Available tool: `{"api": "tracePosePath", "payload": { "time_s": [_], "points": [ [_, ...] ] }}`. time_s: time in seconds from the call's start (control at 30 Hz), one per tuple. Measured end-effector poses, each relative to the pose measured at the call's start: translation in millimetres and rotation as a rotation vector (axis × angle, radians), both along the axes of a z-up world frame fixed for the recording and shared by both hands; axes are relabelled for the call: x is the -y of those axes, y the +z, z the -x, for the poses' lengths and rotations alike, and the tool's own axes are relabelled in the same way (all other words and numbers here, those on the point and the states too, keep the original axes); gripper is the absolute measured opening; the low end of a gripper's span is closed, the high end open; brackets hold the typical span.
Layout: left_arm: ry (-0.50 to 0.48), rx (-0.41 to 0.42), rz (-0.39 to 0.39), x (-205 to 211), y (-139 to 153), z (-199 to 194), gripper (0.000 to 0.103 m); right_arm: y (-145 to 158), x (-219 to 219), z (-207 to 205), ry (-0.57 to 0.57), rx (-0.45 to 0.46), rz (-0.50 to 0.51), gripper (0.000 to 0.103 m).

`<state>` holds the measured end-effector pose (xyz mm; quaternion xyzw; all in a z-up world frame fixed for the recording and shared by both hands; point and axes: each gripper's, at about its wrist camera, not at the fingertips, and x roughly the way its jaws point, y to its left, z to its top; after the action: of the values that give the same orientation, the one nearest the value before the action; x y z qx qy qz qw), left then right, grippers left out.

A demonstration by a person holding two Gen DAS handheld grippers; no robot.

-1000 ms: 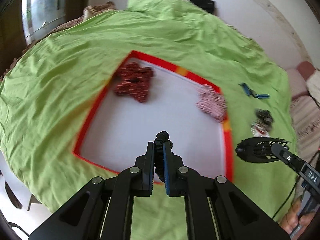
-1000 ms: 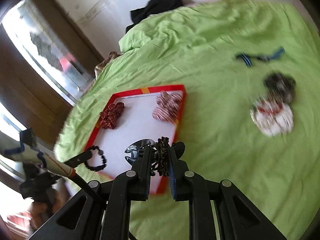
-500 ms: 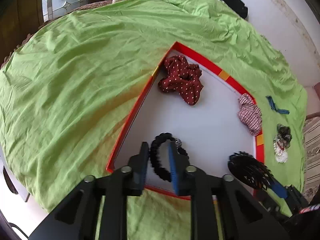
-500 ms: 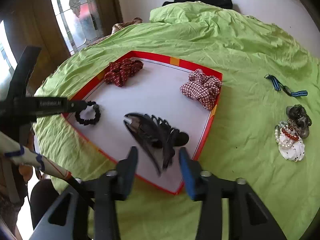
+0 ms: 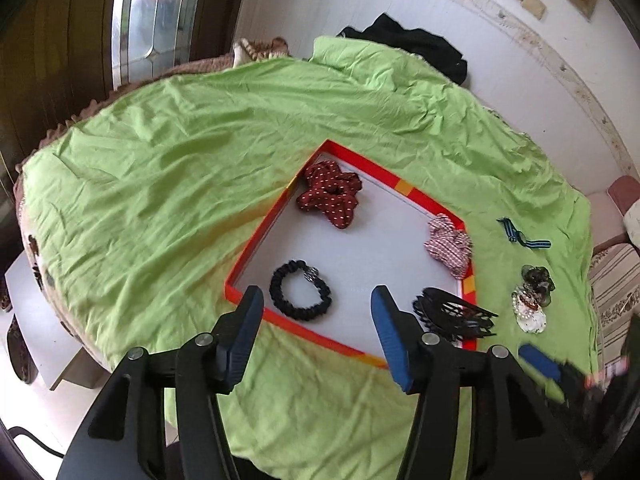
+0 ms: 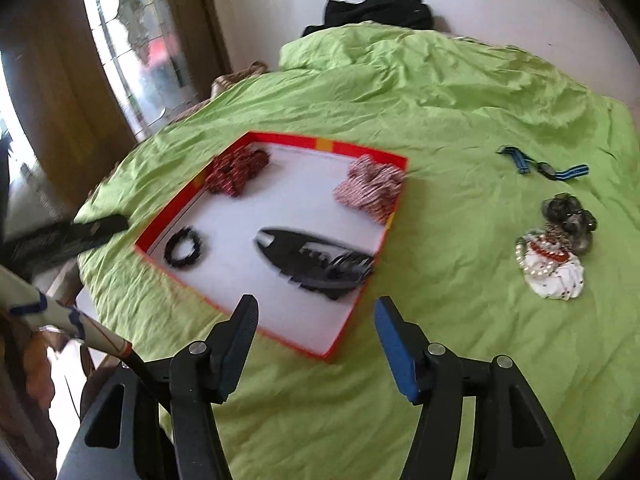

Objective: Organize jewelry
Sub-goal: 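Carry the hair tie and fan clip into the tray and open both tools, then withdraw both open tools from the tray toward the remaining accessories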

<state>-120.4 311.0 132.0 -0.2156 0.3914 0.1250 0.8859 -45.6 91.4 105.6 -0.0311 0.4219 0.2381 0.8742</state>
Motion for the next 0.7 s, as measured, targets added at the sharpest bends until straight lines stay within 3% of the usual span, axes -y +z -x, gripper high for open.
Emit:
{"api": "tracePosePath", "payload": {
  "time_s": [0.2,0.37,0.53,0.7],
  "points": [
    [0.037,0.010,0.001,9.1,0.5,12.8,0.057,9.6,-12.5,-42.4,-0.048,0.012,-0.013,0.060],
    [0.044,0.003,-0.023,15.0,-2.4,16.6,0.057,-17.4,-41.8,-66.7,-0.020,-0.042,0.074,0.060],
    [0.052,0.006,-0.047,15.6,1.1,19.6,0.057,-36.4,-50.4,-54.5,0.058,-0.114,0.089,0.060],
    [0.047,0.011,-0.057,23.1,5.4,22.3,0.057,-31.7,-36.2,-36.7,0.064,-0.157,0.001,0.060]
  ]
}}
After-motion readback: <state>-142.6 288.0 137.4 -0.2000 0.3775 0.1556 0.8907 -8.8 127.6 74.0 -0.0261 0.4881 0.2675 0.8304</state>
